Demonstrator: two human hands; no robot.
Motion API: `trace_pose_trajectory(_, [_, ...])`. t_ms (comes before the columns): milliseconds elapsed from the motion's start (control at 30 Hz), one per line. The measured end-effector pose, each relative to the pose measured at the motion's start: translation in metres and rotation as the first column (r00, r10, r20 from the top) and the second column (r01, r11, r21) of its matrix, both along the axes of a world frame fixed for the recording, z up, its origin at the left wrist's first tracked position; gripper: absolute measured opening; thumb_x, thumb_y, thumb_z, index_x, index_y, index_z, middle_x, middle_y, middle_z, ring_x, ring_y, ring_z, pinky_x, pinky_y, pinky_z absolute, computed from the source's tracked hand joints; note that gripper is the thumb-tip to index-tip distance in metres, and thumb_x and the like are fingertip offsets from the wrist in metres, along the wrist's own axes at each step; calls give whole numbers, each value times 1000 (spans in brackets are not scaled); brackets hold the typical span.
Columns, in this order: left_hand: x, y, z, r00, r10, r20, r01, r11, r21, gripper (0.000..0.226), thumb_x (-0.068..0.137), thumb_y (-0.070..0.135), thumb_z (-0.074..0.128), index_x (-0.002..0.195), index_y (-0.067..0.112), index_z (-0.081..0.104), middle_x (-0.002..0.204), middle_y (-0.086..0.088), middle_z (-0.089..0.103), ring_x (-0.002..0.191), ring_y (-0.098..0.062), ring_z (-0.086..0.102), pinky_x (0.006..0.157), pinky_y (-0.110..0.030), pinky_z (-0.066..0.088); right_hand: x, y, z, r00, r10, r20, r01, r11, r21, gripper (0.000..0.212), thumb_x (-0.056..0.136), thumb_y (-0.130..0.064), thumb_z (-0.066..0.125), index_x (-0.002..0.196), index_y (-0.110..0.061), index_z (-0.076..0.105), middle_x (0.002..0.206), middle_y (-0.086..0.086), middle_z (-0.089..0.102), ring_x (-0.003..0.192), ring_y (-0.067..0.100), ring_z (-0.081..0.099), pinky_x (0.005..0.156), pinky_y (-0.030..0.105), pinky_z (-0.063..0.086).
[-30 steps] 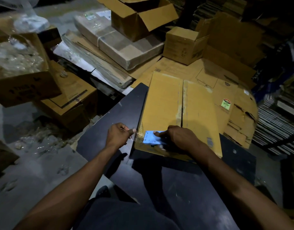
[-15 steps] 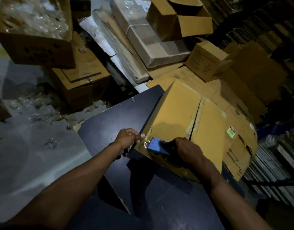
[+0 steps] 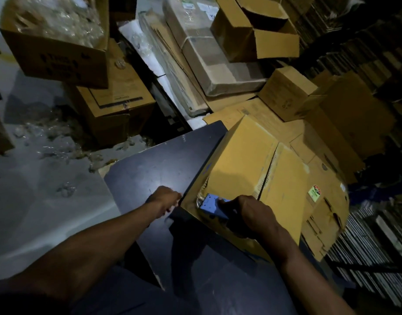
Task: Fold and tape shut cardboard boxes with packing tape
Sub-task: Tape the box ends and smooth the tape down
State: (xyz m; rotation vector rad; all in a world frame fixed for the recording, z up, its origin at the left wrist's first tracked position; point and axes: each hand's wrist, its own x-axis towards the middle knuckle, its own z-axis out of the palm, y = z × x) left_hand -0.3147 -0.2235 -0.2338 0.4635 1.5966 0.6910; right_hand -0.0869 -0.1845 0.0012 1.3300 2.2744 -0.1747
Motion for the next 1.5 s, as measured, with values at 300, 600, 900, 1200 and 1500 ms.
trace_pose_trajectory(300, [10,-19,42,306,-66,-950,929,240,283,99,89,45,60,176,21,19,182,0,22,168,-21,20,131,-55,25,-7,8,4,999,7,37,-6,999,-38,55,102,-73,43,126,-32,71,102,3,71,88,32,72,68,36,43])
trace_pose_trajectory(600, [7,-14,46,73,47,-996,969,234,82,86,94,56,53,173,27,31,178,6,31,164,-28,31,129,-71,15,34,-8,23,982,-19,189,25,999,-29,36,96,-56,71,118,-28,62,80,-7,46,78,29,60,66,41,53])
trace_pose_trajectory(900, [5,-16,44,78,49,-996,965,247,88,85,94,59,59,171,28,37,178,8,32,164,-31,33,127,-72,16,76,-35,69,955,2,297,38,991,-128,28,100,-29,68,123,-16,58,113,6,65,103,33,65,84,44,55])
trace_pose_trajectory(1200, [7,-14,38,116,94,-989,961,243,136,84,98,59,58,172,28,34,179,8,28,165,-28,29,128,-72,16,104,-52,94,970,62,236,-58,998,-25,78,95,-40,66,162,-53,28,100,-2,53,86,26,66,64,34,47])
trace_pose_trajectory(1500, [5,-14,37,27,51,-998,971,236,38,90,98,61,56,175,28,23,181,7,21,167,-30,25,125,-74,17,102,-33,47,967,-49,249,69,995,-70,51,97,-32,69,146,-35,55,109,2,66,84,27,59,64,37,46])
